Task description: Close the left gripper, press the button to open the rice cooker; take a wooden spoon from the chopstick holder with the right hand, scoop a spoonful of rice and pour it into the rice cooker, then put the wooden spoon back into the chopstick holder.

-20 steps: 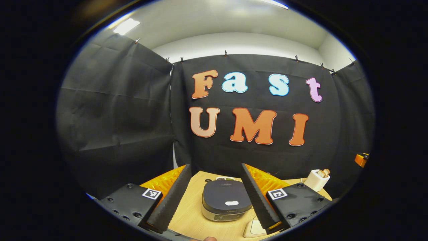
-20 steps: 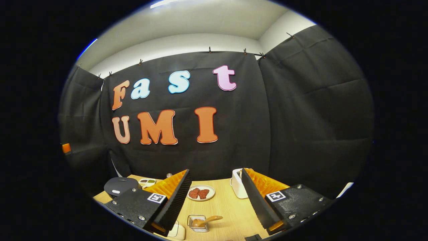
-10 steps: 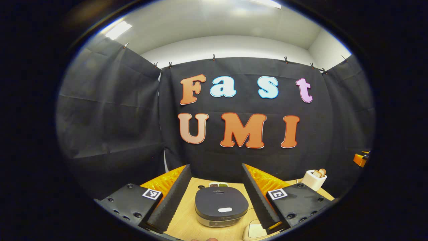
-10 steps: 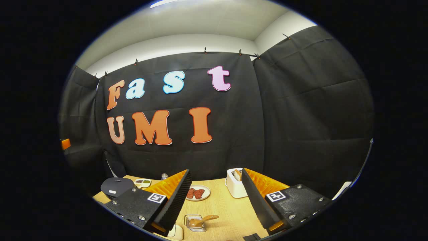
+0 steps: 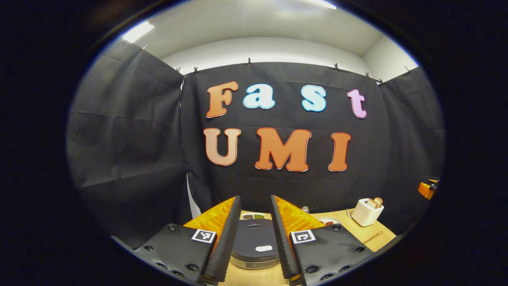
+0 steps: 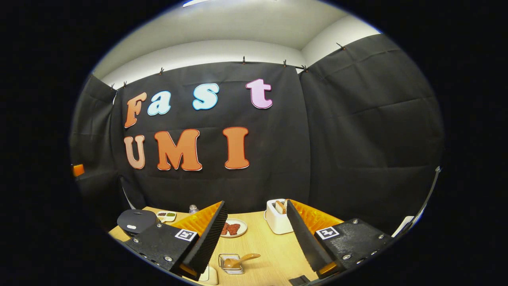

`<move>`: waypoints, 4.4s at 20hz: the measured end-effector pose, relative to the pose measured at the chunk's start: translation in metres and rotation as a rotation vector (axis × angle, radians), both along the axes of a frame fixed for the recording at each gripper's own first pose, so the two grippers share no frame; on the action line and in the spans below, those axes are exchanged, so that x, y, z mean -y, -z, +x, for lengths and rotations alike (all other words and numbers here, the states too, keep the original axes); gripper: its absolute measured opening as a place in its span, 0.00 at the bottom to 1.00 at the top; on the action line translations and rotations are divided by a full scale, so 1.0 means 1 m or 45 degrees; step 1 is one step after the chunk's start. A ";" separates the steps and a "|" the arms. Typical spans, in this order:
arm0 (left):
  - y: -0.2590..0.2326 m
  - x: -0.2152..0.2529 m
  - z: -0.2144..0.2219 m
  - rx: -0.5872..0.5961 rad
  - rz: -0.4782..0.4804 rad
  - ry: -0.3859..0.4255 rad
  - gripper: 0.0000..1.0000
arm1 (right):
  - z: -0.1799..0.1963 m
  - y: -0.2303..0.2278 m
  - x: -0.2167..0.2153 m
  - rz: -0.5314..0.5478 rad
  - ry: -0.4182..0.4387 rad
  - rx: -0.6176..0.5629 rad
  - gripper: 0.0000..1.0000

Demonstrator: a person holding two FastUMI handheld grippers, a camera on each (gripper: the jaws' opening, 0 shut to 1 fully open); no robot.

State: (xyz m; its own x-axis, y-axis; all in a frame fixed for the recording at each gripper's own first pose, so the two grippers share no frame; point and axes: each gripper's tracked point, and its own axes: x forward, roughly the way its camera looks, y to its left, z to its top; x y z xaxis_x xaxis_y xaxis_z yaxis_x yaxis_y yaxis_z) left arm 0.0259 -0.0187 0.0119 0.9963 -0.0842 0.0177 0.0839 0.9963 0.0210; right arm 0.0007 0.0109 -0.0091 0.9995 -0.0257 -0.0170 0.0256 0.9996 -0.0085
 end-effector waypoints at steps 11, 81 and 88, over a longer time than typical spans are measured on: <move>0.033 0.002 0.011 -0.117 -0.016 0.045 0.05 | 0.002 0.010 -0.015 -0.012 -0.028 -0.039 0.93; -0.005 -0.038 0.019 0.062 -0.057 -0.188 0.27 | 0.037 0.189 -0.001 0.325 -0.069 -0.287 0.95; -0.021 -0.060 -0.005 0.137 0.028 -0.336 0.99 | 0.046 0.251 -0.014 0.463 -0.104 -0.446 0.95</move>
State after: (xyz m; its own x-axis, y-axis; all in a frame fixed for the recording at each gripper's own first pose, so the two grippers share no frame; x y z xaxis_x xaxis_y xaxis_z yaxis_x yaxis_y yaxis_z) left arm 0.0209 0.0415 0.0328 0.9763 0.1762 0.1254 -0.1821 0.9826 0.0377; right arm 0.0471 0.0253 -0.2600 0.9308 0.1223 -0.3445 0.0049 0.9381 0.3464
